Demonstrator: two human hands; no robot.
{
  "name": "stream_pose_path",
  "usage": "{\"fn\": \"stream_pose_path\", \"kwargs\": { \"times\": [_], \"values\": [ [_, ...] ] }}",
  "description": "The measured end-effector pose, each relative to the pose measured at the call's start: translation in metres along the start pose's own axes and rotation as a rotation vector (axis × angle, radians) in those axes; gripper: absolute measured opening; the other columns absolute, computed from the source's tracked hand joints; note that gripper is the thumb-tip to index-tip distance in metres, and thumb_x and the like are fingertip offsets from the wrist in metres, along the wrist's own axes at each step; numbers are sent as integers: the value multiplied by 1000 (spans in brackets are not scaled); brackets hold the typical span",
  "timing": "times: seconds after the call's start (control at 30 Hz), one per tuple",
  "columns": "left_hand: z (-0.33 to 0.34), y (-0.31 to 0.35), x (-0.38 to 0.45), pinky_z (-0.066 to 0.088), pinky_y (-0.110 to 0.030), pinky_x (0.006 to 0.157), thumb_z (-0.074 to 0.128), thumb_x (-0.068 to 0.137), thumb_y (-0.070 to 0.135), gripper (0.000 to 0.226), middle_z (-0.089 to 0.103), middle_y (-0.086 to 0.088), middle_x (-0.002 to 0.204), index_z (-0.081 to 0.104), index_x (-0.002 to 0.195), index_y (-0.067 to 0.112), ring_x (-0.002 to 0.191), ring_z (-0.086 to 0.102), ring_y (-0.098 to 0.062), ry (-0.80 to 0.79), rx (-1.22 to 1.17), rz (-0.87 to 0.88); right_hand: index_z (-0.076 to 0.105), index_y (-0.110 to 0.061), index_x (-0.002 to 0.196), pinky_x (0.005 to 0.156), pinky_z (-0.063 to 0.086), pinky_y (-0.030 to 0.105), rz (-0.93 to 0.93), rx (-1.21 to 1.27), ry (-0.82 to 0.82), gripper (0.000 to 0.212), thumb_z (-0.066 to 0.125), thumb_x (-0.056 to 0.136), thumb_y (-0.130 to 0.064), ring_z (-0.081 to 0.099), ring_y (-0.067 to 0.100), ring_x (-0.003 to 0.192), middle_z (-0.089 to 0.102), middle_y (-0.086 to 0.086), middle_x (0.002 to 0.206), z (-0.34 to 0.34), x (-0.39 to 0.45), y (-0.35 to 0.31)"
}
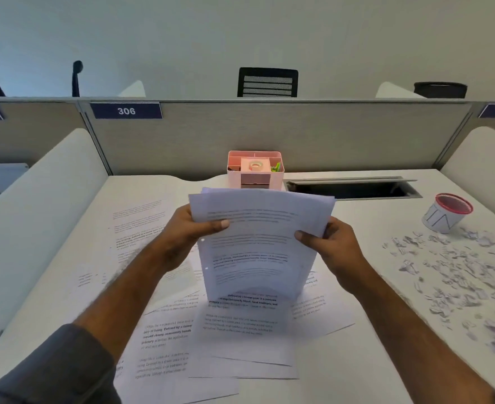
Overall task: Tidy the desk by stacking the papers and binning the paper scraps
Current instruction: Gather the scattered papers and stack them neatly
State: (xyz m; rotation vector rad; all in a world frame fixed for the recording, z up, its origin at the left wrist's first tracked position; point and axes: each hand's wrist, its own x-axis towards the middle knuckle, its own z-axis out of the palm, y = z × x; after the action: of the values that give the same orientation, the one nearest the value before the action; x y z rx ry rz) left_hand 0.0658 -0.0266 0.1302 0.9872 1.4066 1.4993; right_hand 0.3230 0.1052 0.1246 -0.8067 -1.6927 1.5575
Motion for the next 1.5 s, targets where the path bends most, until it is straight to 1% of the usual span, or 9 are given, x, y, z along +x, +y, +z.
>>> {"fn": "stream_pose_path", "kwargs": {
  "times": [0.23, 0.43, 0.63, 0.73, 0.8, 0.9, 1.1, 1.3, 1.5],
  "values": [
    [13, -31, -4, 61, -50, 84, 80, 82, 14, 35, 76, -4, 110, 72, 115, 20, 100, 73, -27, 83, 35, -9, 69, -30, 97, 60, 57, 21, 18, -5, 43, 16, 70, 85, -20, 71, 10, 88, 74, -12, 91, 1, -3, 14],
    [19, -40, -14, 63, -42, 77, 81, 78, 25, 33, 76, 0, 111, 75, 109, 34, 101, 73, -24, 92, 51, 37, 71, -31, 93, 58, 56, 18, -3, 41, 89, 11, 70, 86, -22, 71, 11, 84, 75, -10, 90, -3, -12, 25],
    [25, -56, -21, 63, -38, 79, 82, 75, 18, 31, 77, 2, 109, 78, 99, 37, 99, 74, -19, 173, 27, 38, 73, -27, 89, 59, 57, 18, 75, 62, 112, 14, 75, 79, -18, 73, 10, 81, 77, -11, 90, -4, -23, 48],
    [25, -55, -19, 63, -43, 79, 83, 77, 10, 30, 77, 0, 106, 79, 96, 34, 95, 75, -21, 256, -19, 52, 70, -24, 102, 74, 60, 25, 75, 78, 139, 26, 78, 77, -21, 72, 14, 90, 75, -6, 103, -4, -27, 57],
    [22, -52, -18, 63, -43, 78, 84, 75, 10, 31, 76, -4, 109, 78, 100, 27, 97, 74, -24, 303, -112, 84, 59, -22, 121, 88, 55, 28, 130, -44, 198, 49, 78, 77, -31, 66, 13, 103, 67, -8, 117, -4, -29, 62],
    [19, -48, -18, 61, -41, 78, 85, 72, 10, 42, 73, -9, 118, 72, 112, 14, 104, 72, -27, 377, -302, 102, 45, -22, 135, 88, 53, 30, 213, -75, 247, 75, 77, 71, -45, 59, 17, 108, 58, -4, 124, -2, -33, 64],
    [32, -54, -21, 62, -41, 76, 74, 75, 2, 50, 73, -9, 120, 64, 123, 12, 108, 71, -27, 458, -711, -22, 57, -11, 126, 86, 57, 45, 236, 496, 26, 50, 71, 79, -20, 65, 33, 110, 69, 9, 121, 19, -41, 65],
    [48, -67, -35, 58, -58, 82, 71, 77, 4, 47, 72, -16, 119, 65, 123, 15, 108, 70, -34, 458, -850, -216, 67, -12, 103, 78, 60, 35, 181, 366, 197, 21, 64, 87, 0, 72, 25, 95, 76, 4, 104, 25, -32, 52],
    [18, -77, -52, 58, -49, 89, 68, 87, 29, 51, 67, -15, 129, 60, 134, 12, 117, 67, -32, 436, -861, -272, 65, -7, 108, 85, 57, 47, 256, 269, 210, 18, 63, 90, -4, 71, 34, 95, 73, 11, 108, -1, -22, 40]
  ]
}}
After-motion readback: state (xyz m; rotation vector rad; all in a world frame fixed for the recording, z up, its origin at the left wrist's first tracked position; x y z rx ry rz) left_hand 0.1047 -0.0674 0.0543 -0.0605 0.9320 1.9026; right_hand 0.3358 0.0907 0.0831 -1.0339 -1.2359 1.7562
